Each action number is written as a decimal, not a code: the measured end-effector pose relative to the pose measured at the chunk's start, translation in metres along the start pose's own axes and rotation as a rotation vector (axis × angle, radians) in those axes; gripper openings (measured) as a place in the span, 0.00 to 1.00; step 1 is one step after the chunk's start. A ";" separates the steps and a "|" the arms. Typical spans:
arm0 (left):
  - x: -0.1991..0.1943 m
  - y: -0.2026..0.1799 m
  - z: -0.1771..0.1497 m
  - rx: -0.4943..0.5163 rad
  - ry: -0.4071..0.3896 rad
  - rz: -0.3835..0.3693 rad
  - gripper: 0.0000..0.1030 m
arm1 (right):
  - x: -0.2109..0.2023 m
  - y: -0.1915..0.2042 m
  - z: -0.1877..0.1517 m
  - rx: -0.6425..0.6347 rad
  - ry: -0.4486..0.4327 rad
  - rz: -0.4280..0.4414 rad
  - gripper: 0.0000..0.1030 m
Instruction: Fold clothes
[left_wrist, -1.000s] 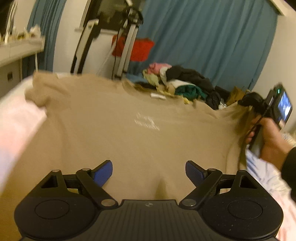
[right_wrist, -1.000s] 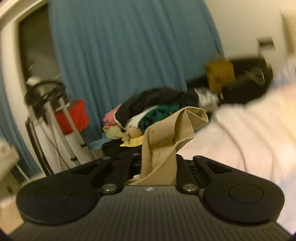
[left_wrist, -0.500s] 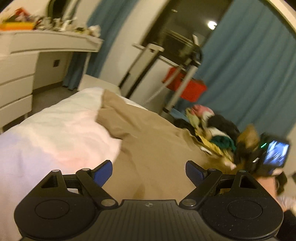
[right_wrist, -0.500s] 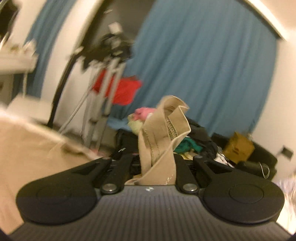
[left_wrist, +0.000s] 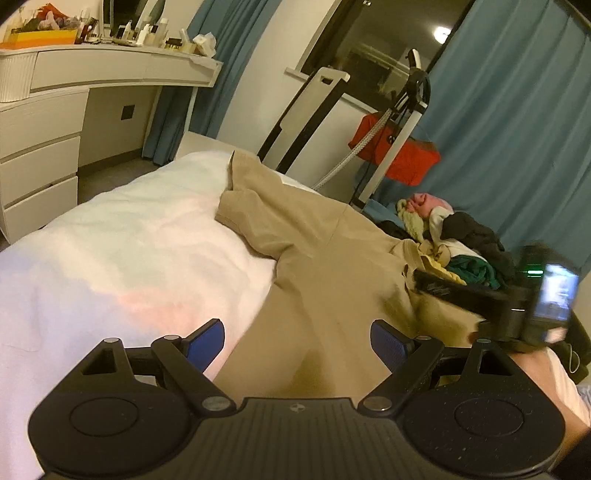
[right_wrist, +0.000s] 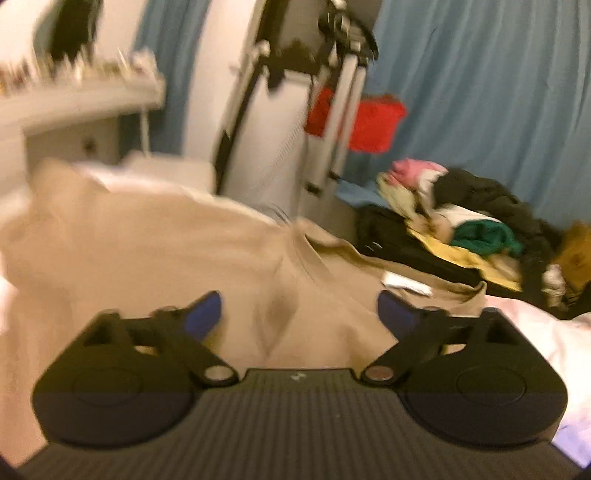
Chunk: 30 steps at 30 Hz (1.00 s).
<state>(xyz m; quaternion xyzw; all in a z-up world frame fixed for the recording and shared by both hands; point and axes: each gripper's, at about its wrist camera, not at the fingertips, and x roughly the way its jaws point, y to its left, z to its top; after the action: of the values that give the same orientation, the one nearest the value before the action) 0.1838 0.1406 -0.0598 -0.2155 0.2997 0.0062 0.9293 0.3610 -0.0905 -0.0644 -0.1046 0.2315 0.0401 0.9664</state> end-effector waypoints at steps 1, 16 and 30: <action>0.001 -0.001 -0.001 0.007 -0.002 0.000 0.85 | -0.013 -0.003 0.004 0.029 -0.024 0.015 0.91; -0.031 -0.038 -0.033 0.205 0.031 -0.039 0.85 | -0.283 -0.065 -0.085 0.407 -0.032 0.049 0.91; -0.067 -0.133 -0.114 0.414 0.214 -0.136 0.73 | -0.394 -0.145 -0.179 0.720 -0.104 -0.189 0.92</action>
<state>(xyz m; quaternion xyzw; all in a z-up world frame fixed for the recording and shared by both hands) 0.0842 -0.0180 -0.0528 -0.0398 0.3759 -0.1408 0.9150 -0.0500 -0.2831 -0.0140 0.2230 0.1705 -0.1279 0.9512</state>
